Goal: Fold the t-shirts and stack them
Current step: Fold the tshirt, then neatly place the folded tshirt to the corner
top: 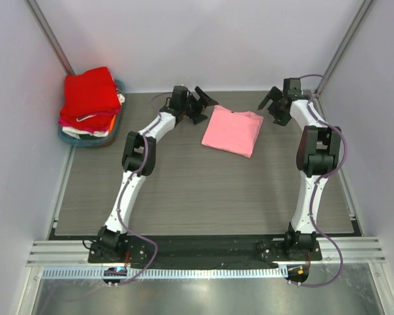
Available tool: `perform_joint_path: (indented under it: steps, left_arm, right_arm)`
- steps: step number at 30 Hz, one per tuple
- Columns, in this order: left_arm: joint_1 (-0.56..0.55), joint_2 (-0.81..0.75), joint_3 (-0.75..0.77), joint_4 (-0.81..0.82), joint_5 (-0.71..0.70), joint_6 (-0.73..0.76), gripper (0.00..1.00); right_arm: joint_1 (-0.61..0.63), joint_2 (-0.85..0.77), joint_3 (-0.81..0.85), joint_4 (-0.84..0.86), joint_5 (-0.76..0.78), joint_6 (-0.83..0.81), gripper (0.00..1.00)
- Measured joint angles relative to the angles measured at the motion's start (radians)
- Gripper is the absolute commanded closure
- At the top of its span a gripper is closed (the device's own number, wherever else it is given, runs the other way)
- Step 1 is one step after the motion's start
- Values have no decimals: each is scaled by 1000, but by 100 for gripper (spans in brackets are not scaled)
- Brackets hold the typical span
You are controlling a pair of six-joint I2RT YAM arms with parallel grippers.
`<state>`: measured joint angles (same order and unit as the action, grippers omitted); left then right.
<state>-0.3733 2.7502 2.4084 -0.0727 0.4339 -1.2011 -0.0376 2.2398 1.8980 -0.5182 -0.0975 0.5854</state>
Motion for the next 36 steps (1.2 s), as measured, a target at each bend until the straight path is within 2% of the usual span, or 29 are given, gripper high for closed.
perform_joint_path:
  steps: [1, 2, 6, 13, 20, 28, 36]
  left_arm:
    - [1, -25, -55, -6, -6, 20, 0]
    - [2, -49, -99, -5, -9, 41, 0]
    - [3, -180, -217, -59, -28, 150, 2]
    - [6, -487, -514, -72, -62, 270, 3]
    - [15, -747, -856, -77, -94, 316, 4]
    - [16, -898, -1067, -94, -101, 324, 6]
    - [13, -1039, -1176, -102, -102, 330, 6]
  right_arm:
    - [-2, -14, -41, 27, 3, 0, 2]
    - [-2, -34, -97, 56, 5, 0, 11]
    - [3, -135, -323, 134, -13, -2, 25]
    - [8, -240, -497, 235, -76, -17, 39]
    - [11, -347, -667, 284, -163, -43, 63]
    - [12, -352, -698, 294, -248, -65, 70]
    - [16, -350, -705, 322, -276, -65, 75]
